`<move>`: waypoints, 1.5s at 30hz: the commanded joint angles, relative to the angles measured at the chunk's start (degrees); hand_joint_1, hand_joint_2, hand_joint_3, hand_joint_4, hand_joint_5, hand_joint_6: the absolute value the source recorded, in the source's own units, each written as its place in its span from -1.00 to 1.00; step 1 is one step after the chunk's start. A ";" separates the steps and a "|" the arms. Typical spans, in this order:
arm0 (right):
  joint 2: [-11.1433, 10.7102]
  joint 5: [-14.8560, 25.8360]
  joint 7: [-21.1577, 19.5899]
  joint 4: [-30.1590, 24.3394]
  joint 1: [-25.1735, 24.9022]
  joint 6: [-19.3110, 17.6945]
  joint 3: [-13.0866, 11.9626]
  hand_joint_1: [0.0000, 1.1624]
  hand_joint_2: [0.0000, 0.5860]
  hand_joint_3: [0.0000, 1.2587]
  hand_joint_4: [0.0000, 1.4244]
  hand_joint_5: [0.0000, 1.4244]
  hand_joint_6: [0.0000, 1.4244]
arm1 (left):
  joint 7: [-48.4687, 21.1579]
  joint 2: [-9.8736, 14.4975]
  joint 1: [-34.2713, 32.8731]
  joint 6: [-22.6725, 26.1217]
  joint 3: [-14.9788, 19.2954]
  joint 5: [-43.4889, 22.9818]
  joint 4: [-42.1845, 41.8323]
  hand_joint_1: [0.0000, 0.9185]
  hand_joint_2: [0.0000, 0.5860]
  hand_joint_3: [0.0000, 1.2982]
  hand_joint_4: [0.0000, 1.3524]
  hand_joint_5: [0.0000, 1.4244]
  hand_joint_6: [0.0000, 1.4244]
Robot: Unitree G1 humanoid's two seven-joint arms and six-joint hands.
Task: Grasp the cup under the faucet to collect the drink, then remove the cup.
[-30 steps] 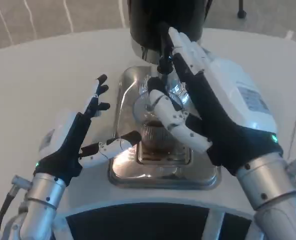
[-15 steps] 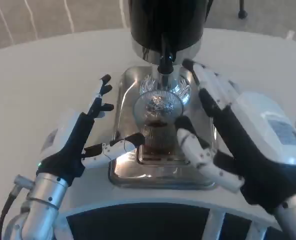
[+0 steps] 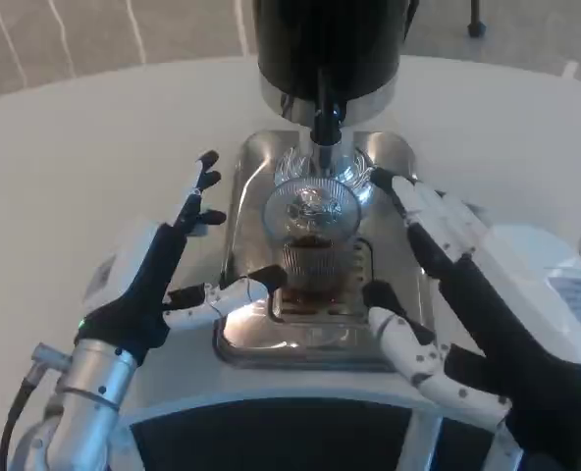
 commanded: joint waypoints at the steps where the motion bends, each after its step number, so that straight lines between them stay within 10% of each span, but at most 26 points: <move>1: -0.60 -0.37 1.28 -1.01 2.68 -2.38 -2.10 -0.69 0.91 -1.00 -1.00 -1.00 -1.00 | -0.32 -0.57 -2.10 0.19 -0.01 -0.61 2.51 -0.12 -0.80 -1.00 -0.98 -0.60 -0.56; 17: 4.56 -2.52 4.42 -1.06 10.76 -11.30 -8.12 -0.65 0.94 -1.00 -1.00 -1.00 -1.00 | -1.88 -2.40 -6.89 -1.59 0.41 -3.88 9.88 -0.11 -0.80 -1.00 -0.99 -0.58 -0.54; 45: 5.49 -1.03 4.93 -1.06 15.14 -13.91 -9.50 -0.58 0.91 -1.00 -1.00 -1.00 -1.00 | -7.21 0.95 -5.87 -4.51 1.02 -5.29 9.27 -0.11 -0.78 -1.00 -1.00 -0.57 -0.52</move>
